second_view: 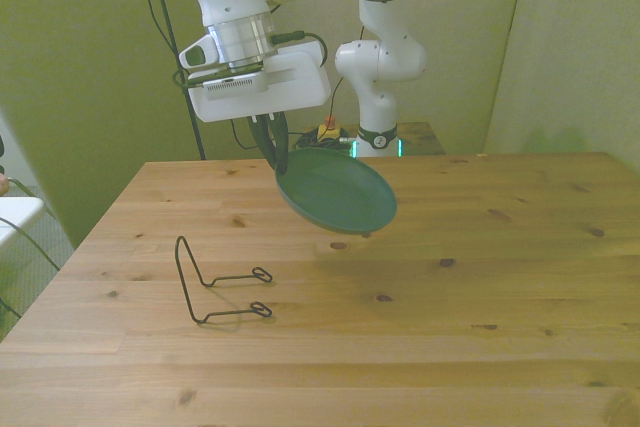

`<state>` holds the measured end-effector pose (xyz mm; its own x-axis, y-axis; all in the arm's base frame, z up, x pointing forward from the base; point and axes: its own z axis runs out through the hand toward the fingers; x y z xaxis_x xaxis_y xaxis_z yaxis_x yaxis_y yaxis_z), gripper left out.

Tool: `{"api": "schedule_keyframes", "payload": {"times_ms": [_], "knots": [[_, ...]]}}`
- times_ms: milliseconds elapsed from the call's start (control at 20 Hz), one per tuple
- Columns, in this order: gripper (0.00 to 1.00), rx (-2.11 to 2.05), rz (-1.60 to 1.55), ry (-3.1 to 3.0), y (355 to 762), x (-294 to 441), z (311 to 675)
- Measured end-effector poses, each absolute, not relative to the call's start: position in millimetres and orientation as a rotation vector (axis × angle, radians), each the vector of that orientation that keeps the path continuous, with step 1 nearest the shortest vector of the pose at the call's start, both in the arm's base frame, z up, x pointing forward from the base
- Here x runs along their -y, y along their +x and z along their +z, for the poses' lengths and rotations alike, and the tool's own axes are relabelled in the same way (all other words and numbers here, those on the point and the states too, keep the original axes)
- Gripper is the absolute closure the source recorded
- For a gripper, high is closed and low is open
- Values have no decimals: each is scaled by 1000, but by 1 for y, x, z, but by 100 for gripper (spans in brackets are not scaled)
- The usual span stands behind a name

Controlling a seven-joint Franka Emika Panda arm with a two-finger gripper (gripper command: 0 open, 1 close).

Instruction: Load the plate

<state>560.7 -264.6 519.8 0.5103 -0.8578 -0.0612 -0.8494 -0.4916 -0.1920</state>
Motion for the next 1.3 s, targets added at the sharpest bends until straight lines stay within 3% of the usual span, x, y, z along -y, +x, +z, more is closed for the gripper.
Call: {"api": "schedule_keyframes", "payload": {"times_ms": [500, 900, 1300], "knots": [[100, -1407, -203, -2778, 586, 268, 516], [100, -1251, -371, -3008, 609, 226, 547], [100, -1175, -501, -3190, 615, 231, 569]]}}
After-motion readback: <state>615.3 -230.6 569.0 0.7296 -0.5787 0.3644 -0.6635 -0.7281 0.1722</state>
